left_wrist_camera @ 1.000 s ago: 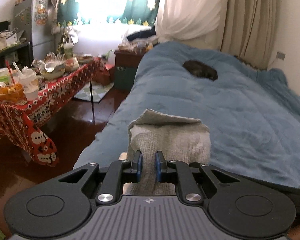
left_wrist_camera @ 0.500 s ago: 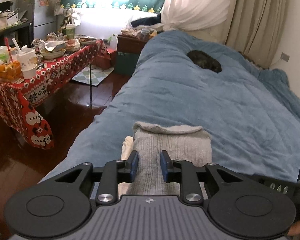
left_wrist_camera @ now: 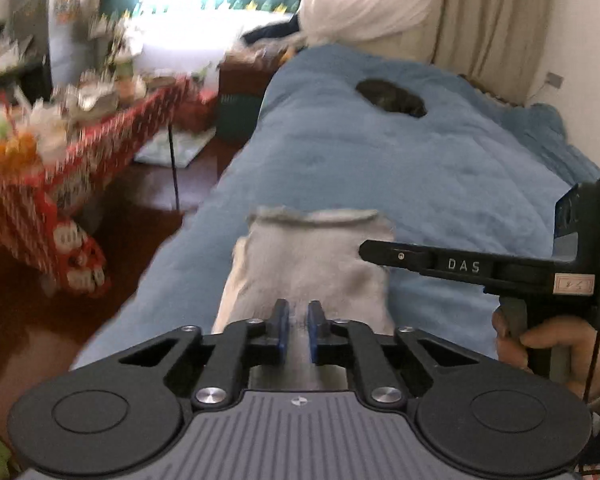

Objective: Fold clothes
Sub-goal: 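Lift the folded sweater with both grippers and carry it toward the cream towel stack, then lower the sweater onto the cream towel stack and open both grippers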

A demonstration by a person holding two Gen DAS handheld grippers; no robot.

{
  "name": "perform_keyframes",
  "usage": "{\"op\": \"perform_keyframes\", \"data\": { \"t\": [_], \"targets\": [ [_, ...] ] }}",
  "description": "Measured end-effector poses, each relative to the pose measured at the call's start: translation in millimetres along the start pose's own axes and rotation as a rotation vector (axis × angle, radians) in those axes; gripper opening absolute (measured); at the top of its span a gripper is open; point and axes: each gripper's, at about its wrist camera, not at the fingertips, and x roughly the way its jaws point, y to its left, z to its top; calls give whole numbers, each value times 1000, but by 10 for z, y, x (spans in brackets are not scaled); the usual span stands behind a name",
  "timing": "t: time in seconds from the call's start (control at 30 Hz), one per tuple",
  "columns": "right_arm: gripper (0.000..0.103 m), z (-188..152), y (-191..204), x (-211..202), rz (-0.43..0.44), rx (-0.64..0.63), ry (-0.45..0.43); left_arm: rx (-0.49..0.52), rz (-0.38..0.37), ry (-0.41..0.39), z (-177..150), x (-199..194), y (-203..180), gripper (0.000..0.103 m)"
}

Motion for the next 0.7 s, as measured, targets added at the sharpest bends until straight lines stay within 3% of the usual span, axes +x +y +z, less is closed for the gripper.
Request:
{"op": "perform_keyframes", "data": {
  "t": [0.13, 0.23, 0.33, 0.43, 0.5, 0.57, 0.67, 0.7],
  "targets": [
    [14, 3, 8, -8, -2, -18, -13, -75, -36, -11, -77, -31, 110, 6],
    [14, -44, 97, -269, 42, -43, -52, -64, -30, -43, -49, -173, -7, 6],
    [14, -124, 168, -323, 70, -75, -26, -36, -85, -57, -75, -270, -172, 7],
    [14, -218, 225, -319, 84, -105, 16, 10, -65, -7, -171, -168, -273, 7],
    [14, -303, 143, -244, 90, -91, 41, 8, -42, 27, -263, -64, -203, 7],
    [16, -308, 12, -267, 119, -38, 39, -60, -66, 27, -330, -77, -91, 6],
    [21, -236, -230, -357, 151, 63, -2, -87, -47, -23, -373, -241, -126, 6],
    [21, -186, -318, -349, 142, 96, -12, -93, -38, -41, -385, -300, -145, 10]
  ]
}}
